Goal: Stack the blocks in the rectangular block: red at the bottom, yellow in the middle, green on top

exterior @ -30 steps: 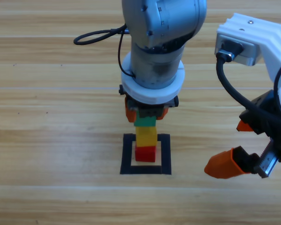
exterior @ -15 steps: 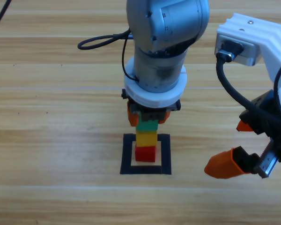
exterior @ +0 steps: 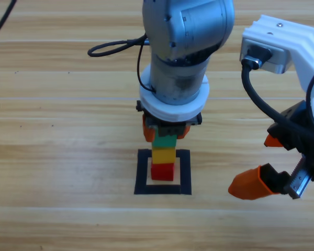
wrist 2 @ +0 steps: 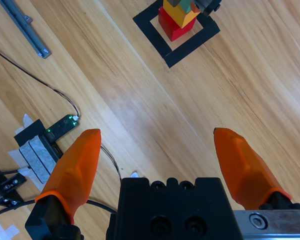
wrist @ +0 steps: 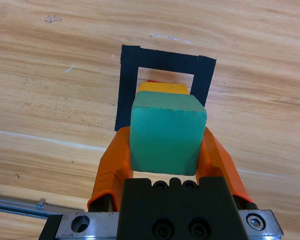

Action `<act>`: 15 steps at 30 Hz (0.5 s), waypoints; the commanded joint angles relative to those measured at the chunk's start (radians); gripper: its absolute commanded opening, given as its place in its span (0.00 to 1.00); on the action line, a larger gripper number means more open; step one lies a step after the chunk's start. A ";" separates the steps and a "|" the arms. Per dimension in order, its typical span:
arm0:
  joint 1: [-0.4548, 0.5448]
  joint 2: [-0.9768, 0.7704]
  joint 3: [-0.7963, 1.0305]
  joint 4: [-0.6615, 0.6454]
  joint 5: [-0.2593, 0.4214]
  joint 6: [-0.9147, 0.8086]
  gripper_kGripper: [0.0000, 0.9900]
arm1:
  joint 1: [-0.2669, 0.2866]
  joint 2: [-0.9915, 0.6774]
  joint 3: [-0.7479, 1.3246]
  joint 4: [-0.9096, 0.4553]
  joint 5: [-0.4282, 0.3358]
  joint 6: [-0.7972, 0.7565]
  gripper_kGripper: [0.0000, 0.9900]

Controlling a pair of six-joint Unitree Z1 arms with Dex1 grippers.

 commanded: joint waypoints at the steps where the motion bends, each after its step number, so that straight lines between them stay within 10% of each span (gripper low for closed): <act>1: 0.013 0.063 -0.012 -0.009 -0.008 -0.011 0.04 | 0.021 0.007 0.013 -0.023 0.020 -0.010 1.00; 9: 0.014 0.064 -0.012 -0.009 -0.008 -0.008 0.06 | 0.021 0.009 0.013 -0.023 0.020 -0.010 1.00; 12: 0.013 0.046 -0.014 -0.009 -0.007 -0.005 0.36 | 0.021 0.010 0.013 -0.022 0.020 -0.010 1.00; 15: 0.013 0.021 -0.014 -0.007 -0.005 -0.008 0.93 | 0.021 0.010 0.013 -0.023 0.022 -0.010 1.00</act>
